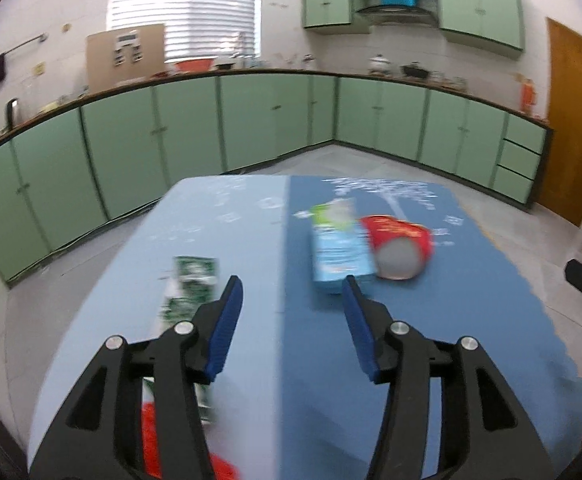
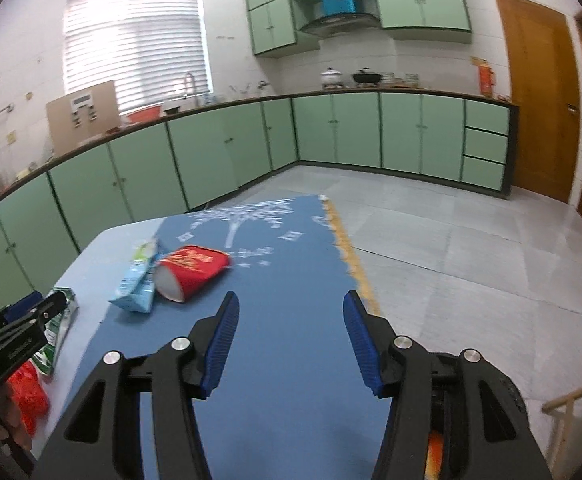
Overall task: Collect trash
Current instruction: 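Move both open tools back over the table toward the milk packages, then grasp the green-white milk bag with the left tool while the right tool grasps the blue milk carton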
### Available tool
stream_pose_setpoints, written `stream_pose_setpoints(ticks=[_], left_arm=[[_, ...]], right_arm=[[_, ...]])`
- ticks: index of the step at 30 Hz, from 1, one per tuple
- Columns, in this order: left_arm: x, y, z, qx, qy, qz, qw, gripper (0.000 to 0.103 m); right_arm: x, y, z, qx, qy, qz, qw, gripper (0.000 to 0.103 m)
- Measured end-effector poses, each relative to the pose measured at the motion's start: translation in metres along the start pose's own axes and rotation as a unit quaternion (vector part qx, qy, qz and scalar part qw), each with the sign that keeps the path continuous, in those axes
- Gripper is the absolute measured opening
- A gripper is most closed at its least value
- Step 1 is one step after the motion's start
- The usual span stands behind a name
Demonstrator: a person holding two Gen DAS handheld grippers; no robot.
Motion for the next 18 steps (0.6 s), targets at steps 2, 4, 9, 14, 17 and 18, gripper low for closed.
stream_pose_setpoints(ticks=[2, 4, 9, 14, 17, 18], left_arm=[[0.015, 0.001, -0.007, 0.011, -0.014, 0.003, 0.9998, 0.055], [0.026, 0.004, -0.015, 0.025, -0.023, 0.004, 0.9994, 0.056], [0.037, 0.012, -0.032, 0.055, -0.024, 0.007, 0.9982, 0.062], [0.049, 0.024, -0.045, 0.086, -0.023, 0.027, 0.9957, 0.064], [0.052, 0.023, -0.048, 0.087, -0.024, 0.028, 0.9955, 0.067], [0.052, 0.024, -0.050, 0.089, -0.025, 0.026, 0.9954, 0.068]], right_arm=[[0.015, 0.000, -0.009, 0.001, -0.009, 0.004, 1.000, 0.054], [0.029, 0.000, -0.017, 0.005, -0.019, 0.006, 1.000, 0.054], [0.052, 0.002, -0.032, 0.011, -0.032, 0.014, 0.999, 0.054], [0.066, 0.004, -0.041, 0.015, -0.041, 0.017, 0.999, 0.054], [0.072, 0.004, -0.043, 0.015, -0.043, 0.022, 0.999, 0.054], [0.074, 0.003, -0.043, 0.015, -0.043, 0.023, 0.999, 0.054]])
Point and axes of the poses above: each gripper's, at about its wrist camera, not at the fingertips, and z roughly against the way its jaws point, x to its left, y to its underside, the point moved 6 cm from there along -z, roughly the way its jaws point, and after that the axes turned 8 degrees about -x, right-handed, at the moved point
